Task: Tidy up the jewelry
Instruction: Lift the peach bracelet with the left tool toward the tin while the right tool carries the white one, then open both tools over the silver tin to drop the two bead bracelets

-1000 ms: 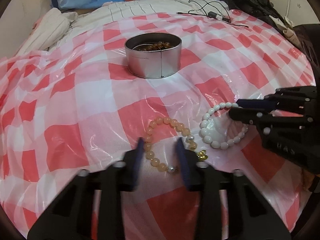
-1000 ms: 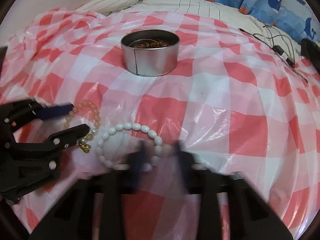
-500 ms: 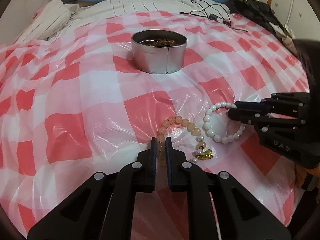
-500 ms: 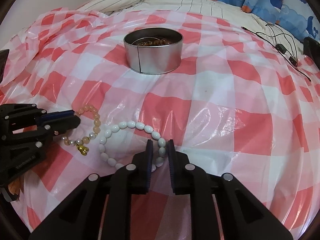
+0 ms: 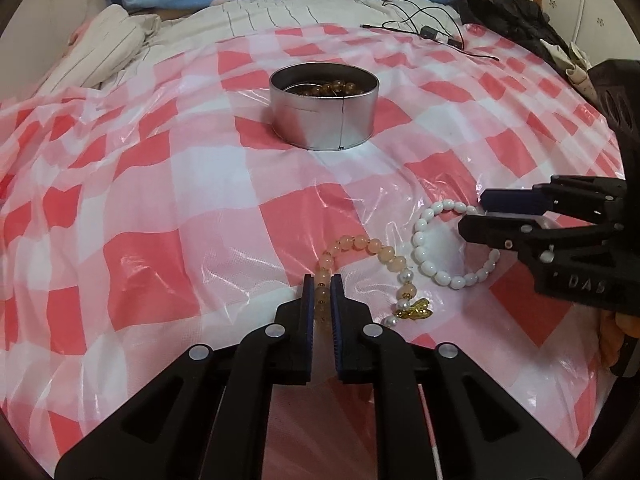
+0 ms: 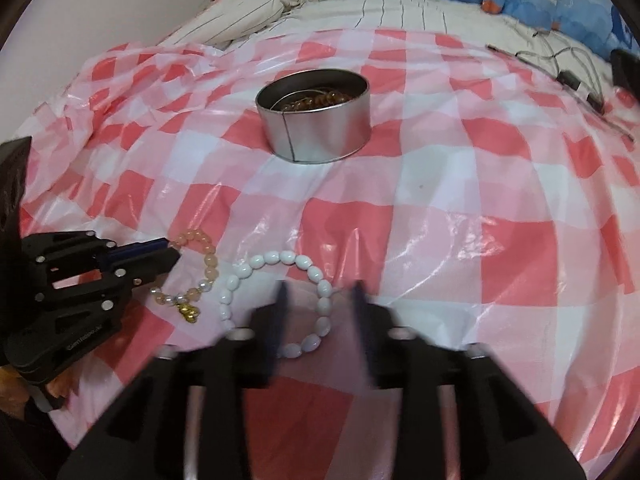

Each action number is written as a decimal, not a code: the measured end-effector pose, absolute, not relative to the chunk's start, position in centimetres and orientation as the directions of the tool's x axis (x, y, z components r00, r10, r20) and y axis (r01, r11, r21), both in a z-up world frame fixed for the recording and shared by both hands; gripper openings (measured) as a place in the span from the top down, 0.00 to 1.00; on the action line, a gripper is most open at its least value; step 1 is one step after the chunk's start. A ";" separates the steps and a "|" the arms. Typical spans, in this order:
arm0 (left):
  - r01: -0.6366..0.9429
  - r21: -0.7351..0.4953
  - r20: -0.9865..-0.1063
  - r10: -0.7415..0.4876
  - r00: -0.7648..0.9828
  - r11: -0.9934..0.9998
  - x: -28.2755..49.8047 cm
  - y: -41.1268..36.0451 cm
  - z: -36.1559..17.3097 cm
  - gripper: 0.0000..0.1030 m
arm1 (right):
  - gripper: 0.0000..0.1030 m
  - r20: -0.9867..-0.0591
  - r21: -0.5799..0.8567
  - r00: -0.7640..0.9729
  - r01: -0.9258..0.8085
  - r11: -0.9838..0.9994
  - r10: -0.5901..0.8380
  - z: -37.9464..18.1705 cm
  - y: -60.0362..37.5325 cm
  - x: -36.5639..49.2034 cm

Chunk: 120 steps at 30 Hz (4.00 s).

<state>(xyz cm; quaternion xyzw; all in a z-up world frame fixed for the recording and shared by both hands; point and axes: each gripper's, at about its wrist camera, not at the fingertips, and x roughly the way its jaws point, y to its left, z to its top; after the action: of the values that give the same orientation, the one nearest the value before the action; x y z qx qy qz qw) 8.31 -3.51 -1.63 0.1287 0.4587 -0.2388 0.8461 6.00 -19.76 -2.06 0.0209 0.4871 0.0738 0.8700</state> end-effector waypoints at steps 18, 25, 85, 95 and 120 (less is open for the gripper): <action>0.513 -0.047 -0.813 -0.332 0.479 0.857 8.3 -2.9 -0.5 0.94 | 0.92 -0.643 0.573 0.563 -0.096 0.814 0.519 -0.3 -24.2 5.8; 0.518 -0.014 -0.839 -0.292 0.459 0.855 8.5 -3.3 -1.5 0.93 | 0.91 -0.744 0.456 0.519 -0.068 0.887 0.422 -1.3 -23.0 6.2; 0.522 -0.157 -0.705 -0.465 0.536 0.838 8.9 -4.0 4.4 0.94 | 0.92 -0.330 0.791 0.638 -0.215 0.573 0.695 1.7 -27.2 7.4; 0.539 -0.273 -0.646 -0.566 0.512 0.797 12.5 -4.6 6.7 0.93 | 0.92 -0.324 0.799 0.641 -0.209 0.564 0.696 1.8 -27.9 9.9; 0.323 -0.296 -0.684 -0.436 0.586 0.899 22.9 -3.8 4.0 0.65 | 0.92 -0.249 0.844 0.636 -0.228 0.485 0.731 2.3 -27.8 16.8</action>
<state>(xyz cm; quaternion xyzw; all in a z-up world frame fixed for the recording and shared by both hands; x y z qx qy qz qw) 22.87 -3.83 4.04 -0.0701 0.4019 -0.2136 0.8876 16.83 -27.83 2.31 0.4109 0.3060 0.2974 0.8057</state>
